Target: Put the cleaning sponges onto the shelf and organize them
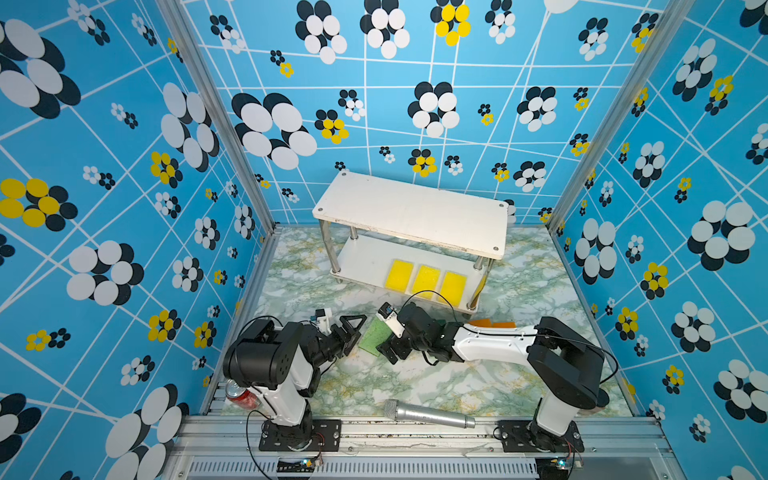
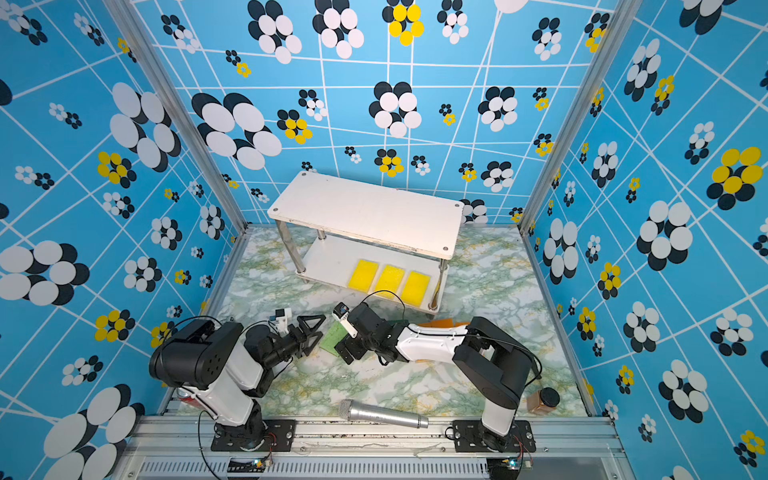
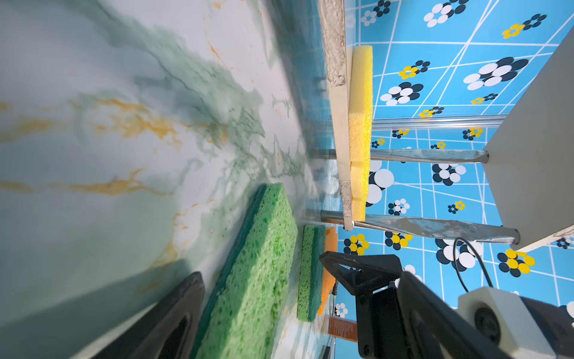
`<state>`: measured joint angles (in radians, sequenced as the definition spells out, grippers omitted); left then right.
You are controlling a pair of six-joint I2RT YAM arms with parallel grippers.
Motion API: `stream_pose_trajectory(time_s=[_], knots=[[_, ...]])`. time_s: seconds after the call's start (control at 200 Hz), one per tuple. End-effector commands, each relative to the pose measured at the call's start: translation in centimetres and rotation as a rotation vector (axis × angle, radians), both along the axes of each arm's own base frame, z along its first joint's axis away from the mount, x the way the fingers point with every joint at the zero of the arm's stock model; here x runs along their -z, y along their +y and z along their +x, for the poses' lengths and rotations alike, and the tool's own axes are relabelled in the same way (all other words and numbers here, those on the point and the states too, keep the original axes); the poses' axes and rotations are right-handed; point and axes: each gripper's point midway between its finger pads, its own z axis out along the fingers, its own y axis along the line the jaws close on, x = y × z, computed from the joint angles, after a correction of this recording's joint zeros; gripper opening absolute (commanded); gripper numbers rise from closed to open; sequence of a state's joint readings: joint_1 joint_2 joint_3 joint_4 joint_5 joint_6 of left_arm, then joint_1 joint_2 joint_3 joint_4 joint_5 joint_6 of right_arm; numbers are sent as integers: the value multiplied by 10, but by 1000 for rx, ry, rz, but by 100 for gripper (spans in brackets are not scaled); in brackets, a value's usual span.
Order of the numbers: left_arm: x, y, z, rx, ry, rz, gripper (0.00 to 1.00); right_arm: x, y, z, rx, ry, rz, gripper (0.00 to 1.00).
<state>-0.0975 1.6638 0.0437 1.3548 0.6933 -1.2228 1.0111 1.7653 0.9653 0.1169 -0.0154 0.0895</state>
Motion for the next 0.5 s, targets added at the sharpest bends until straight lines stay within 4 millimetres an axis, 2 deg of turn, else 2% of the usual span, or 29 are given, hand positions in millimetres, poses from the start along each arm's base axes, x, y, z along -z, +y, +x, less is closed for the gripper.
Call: stream_pose_trajectory(time_s=[0.0,0.09,0.275,0.36,0.495], knots=[[52,7,-32,21,253,103,99,14,2,-8,-33,56,-17,99],[47,11,-33,35,264,173,99,18,5,-9,-44,23,-54,99],[16,26,-34,4,212,262,99,32,5,-11,-52,46,-110,98],[17,34,-38,-21,225,268,99,33,4,-12,-55,38,-114,98],[22,35,-39,-24,233,246,99,33,5,-15,-82,-13,-159,98]])
